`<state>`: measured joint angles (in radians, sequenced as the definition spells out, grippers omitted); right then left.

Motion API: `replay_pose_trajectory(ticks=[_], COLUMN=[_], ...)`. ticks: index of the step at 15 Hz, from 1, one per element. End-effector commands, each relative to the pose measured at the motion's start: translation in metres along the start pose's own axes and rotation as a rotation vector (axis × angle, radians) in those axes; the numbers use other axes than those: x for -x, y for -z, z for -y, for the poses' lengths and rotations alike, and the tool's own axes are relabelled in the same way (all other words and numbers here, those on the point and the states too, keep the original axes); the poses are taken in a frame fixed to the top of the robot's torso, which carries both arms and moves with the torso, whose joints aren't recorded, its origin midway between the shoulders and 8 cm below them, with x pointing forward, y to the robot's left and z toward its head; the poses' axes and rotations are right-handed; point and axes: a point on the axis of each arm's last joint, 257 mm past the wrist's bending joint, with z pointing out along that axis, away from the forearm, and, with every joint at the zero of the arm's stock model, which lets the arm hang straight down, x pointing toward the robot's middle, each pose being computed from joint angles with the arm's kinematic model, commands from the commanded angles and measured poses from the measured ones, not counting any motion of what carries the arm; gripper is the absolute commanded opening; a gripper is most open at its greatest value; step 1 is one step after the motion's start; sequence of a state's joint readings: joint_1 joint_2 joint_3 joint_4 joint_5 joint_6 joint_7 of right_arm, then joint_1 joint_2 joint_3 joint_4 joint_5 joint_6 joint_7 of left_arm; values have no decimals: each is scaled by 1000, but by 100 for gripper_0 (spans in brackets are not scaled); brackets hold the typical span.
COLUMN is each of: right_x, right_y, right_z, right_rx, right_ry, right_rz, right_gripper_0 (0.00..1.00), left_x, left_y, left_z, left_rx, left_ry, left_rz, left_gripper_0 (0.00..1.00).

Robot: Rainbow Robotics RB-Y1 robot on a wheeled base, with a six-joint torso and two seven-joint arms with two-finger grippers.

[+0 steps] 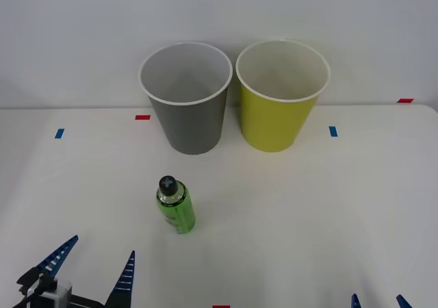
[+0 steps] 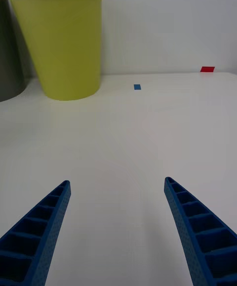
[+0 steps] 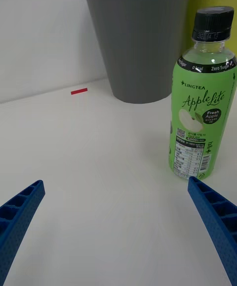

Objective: Put cans in the gray bin and PET bottles in the light green bin.

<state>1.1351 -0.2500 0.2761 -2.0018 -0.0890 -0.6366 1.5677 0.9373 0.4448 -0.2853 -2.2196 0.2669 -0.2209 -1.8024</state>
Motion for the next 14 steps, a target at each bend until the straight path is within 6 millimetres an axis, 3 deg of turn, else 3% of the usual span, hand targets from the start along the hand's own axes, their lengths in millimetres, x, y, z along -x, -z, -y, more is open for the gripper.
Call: replay_pose_trajectory(ticks=[1,14], right_x=[0,0], right_y=[0,0], right_z=[0,0], right_rx=[0,0], right_ry=[0,0], right_rz=[0,0], right_gripper_0=[65,65], left_x=[0,0], left_y=[0,0], left_z=[0,0], left_rx=[0,0], left_ry=[0,0], left_rz=[0,0], left_gripper_0=[100,100])
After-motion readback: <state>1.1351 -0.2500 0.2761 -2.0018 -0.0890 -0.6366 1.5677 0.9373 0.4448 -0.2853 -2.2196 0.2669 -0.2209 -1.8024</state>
